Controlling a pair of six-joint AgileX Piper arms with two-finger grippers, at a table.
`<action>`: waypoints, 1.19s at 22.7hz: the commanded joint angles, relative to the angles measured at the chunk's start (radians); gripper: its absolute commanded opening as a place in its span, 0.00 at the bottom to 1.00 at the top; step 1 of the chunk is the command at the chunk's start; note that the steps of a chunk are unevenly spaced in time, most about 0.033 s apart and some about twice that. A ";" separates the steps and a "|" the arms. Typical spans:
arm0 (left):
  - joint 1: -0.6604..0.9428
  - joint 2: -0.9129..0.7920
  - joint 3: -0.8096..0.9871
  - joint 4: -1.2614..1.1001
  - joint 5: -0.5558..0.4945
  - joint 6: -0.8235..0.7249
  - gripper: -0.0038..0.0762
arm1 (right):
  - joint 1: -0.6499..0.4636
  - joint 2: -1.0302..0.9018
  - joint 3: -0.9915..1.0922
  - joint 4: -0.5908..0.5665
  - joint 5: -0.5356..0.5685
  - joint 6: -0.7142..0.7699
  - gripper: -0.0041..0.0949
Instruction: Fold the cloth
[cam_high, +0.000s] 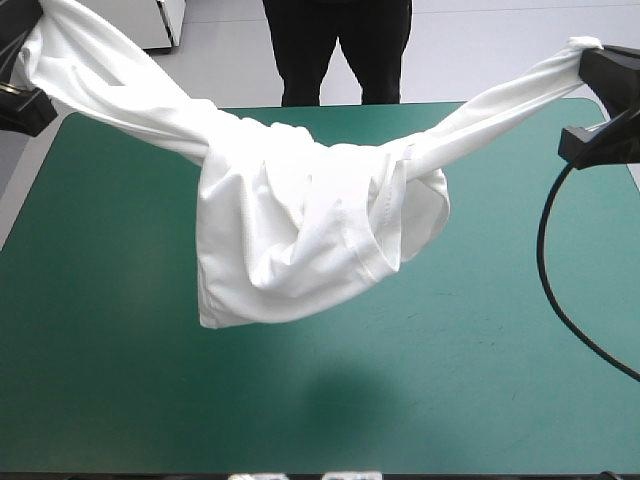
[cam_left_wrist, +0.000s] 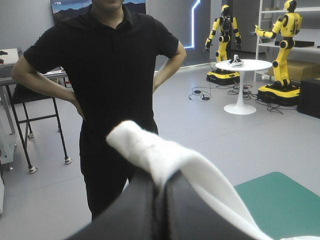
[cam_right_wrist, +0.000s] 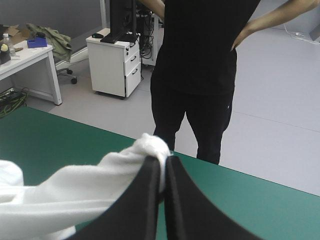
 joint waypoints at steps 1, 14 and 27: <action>-0.005 -0.008 -0.014 -0.011 0.030 0.001 0.04 | 0.000 0.007 -0.011 0.000 -0.002 0.016 0.02; -0.007 -0.199 0.627 0.040 0.177 -0.012 0.04 | 0.000 -0.217 0.680 0.055 -0.050 0.143 0.02; -0.007 0.142 1.217 0.043 -0.294 -0.002 0.04 | 0.000 0.101 1.143 -0.060 -0.474 0.258 0.02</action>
